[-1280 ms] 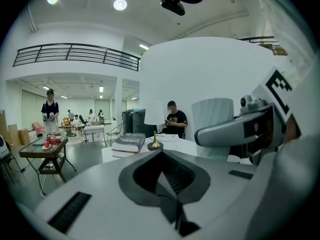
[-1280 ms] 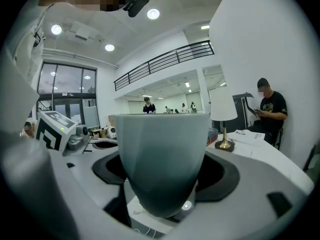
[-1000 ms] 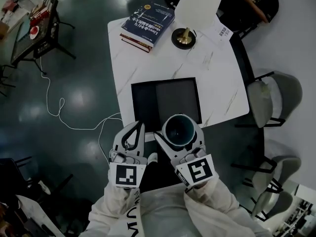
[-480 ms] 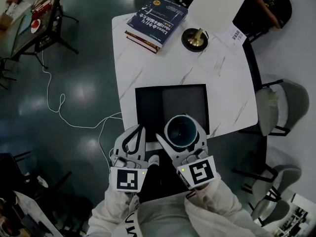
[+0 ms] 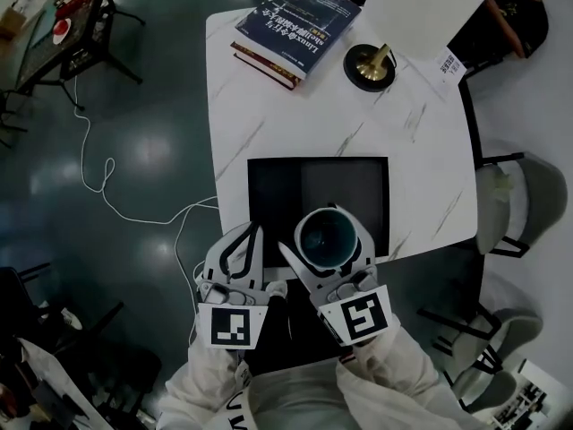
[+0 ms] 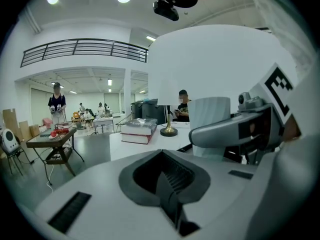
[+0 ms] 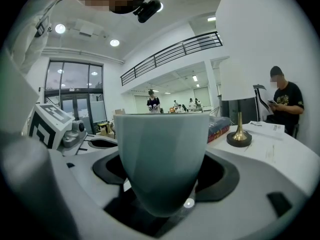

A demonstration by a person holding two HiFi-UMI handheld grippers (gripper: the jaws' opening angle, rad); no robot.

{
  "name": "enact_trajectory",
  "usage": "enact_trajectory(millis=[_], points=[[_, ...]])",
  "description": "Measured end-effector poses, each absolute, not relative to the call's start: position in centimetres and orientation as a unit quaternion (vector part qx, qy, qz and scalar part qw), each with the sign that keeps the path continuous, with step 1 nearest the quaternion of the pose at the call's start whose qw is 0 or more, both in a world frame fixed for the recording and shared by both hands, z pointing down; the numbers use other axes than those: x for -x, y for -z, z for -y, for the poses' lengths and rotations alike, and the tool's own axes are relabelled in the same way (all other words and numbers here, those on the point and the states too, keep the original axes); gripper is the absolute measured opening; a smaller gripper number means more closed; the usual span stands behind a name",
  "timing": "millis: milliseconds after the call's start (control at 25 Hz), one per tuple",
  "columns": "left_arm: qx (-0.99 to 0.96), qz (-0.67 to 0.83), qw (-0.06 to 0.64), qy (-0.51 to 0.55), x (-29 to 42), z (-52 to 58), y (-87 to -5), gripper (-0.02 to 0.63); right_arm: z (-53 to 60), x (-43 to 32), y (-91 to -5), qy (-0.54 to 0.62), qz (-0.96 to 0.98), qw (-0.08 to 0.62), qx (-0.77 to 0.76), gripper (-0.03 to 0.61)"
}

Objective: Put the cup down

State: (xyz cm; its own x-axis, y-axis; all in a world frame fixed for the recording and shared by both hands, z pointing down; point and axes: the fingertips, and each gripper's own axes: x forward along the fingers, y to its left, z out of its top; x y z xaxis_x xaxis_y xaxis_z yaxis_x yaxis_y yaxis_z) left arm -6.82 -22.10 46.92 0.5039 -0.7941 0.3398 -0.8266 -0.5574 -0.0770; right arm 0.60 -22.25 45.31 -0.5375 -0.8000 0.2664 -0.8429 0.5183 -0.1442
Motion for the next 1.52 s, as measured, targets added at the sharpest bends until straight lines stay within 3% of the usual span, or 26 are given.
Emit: enact_trajectory(millis=[720, 920, 1080, 1240, 1520], points=[[-0.847, 0.487, 0.042, -0.210, 9.6, 24.6, -50.8, 0.012, 26.2, 2.3, -48.8, -0.147, 0.882, 0.067, -0.442, 0.383], [-0.821, 0.534, 0.109, -0.168, 10.4, 24.9, -51.9, 0.012, 27.3, 3.2, -49.5, -0.142, 0.887, 0.068, -0.434, 0.383], [-0.831, 0.514, 0.077, -0.198, 10.4, 25.4, -52.2, 0.012, 28.0, 3.9, -50.0, -0.139, 0.890, 0.070, -0.428, 0.383], [-0.812, 0.545, 0.122, -0.167, 10.9, 25.6, -52.7, 0.012, 28.5, 4.3, -50.3, -0.139, 0.892, 0.072, -0.424, 0.382], [-0.819, 0.533, 0.101, -0.188, 11.1, 25.7, -53.3, 0.012, 28.6, 5.0, -50.8, -0.137, 0.895, 0.073, -0.419, 0.382]])
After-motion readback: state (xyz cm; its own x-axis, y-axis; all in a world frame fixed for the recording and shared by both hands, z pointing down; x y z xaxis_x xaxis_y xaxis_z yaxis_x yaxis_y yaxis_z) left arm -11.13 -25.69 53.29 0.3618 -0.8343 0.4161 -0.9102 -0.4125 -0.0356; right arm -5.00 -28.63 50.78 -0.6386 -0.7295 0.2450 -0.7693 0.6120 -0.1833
